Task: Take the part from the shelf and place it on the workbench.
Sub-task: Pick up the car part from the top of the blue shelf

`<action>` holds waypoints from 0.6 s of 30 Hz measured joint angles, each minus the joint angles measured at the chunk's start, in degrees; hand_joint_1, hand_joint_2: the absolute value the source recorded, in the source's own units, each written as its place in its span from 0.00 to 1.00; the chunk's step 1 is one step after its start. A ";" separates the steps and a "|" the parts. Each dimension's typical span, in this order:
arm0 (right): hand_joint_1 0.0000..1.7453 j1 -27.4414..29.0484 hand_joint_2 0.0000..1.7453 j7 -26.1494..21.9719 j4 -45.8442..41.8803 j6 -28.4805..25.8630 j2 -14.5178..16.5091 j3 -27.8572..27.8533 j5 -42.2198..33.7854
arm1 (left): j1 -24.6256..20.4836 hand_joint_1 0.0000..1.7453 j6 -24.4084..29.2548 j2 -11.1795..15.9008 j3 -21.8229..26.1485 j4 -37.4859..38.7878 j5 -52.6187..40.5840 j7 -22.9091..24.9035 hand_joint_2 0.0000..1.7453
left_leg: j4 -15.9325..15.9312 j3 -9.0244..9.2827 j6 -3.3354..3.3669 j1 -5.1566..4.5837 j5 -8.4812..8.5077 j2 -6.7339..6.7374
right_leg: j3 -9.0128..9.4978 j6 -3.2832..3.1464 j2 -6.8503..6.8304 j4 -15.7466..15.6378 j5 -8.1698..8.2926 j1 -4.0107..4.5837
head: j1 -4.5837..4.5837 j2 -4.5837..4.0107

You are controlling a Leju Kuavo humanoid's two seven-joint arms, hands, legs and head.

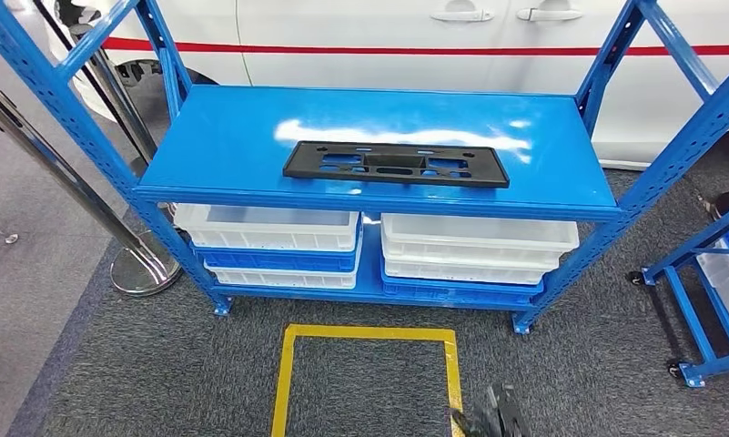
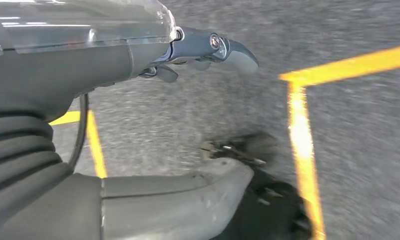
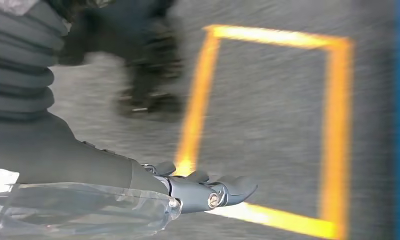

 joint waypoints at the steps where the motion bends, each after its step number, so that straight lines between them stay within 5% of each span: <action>1: 0.00 -1.38 0.75 -0.61 -0.69 0.78 0.20 0.13 -0.54 | -0.60 0.00 -0.11 -0.07 0.26 0.01 -0.52 -0.65 0.00 | 1.80 -0.78 -0.27 0.08 -1.13 -0.02 | 0.01 -0.37 -0.05 -0.18 0.15 -0.07 | 0.00 0.00; 2: 0.00 -2.54 1.00 -1.29 -1.48 1.28 0.37 0.48 -0.95 | -1.06 0.00 -0.22 -0.14 0.51 0.01 -0.93 -1.21 0.00 | 4.72 -2.12 -0.48 0.19 -2.78 -0.03 | 0.01 -0.62 -0.12 -0.27 0.22 -0.07 | -0.01 0.00; 4: 0.00 -4.20 1.00 -2.62 -3.46 1.23 0.48 2.00 -1.38 | -1.64 0.00 -0.49 -0.22 0.90 0.04 -1.56 -2.05 0.00 | 12.18 -5.79 -0.78 0.29 -6.07 -0.03 | -0.05 -0.86 -0.21 -0.26 0.22 0.05 | -0.01 0.00; 6: 0.00 -5.23 1.00 -3.61 -5.76 -0.12 0.53 4.39 -1.17 | -1.83 0.00 -0.86 -0.28 1.20 0.08 -1.93 -2.55 0.00 | 15.23 -7.60 -0.85 0.35 -5.92 -0.03 | 0.02 -0.88 -0.18 -0.22 0.19 0.13 | -0.01 0.00; 10: 0.00 -7.11 1.00 -4.26 -10.42 -3.98 0.53 9.56 0.58 | -2.18 0.00 -1.24 -0.37 1.65 0.11 -2.50 -3.08 0.00 | 2.87 -2.82 -0.12 0.26 1.66 -0.04 | 0.22 -0.55 -0.01 -0.10 0.04 0.24 | 0.00 0.00; 15: 0.00 -9.36 1.00 -3.84 -15.33 -9.42 0.40 16.26 4.60 | -2.83 0.00 -1.36 -0.56 1.91 0.11 -3.32 -3.29 0.00 | -0.86 -1.72 1.27 0.09 2.73 -0.07 | -0.36 0.90 0.00 0.24 -0.09 0.34 | 0.01 0.00; 18: 0.00 -10.56 1.00 -3.03 -17.58 -12.78 0.03 19.79 7.99 | -3.30 0.00 -1.58 -0.73 1.91 0.11 -3.84 -3.23 0.00 | -1.44 -1.53 2.16 0.27 3.16 0.00 | -3.55 1.41 0.07 7.31 -4.12 0.25 | 0.03 0.00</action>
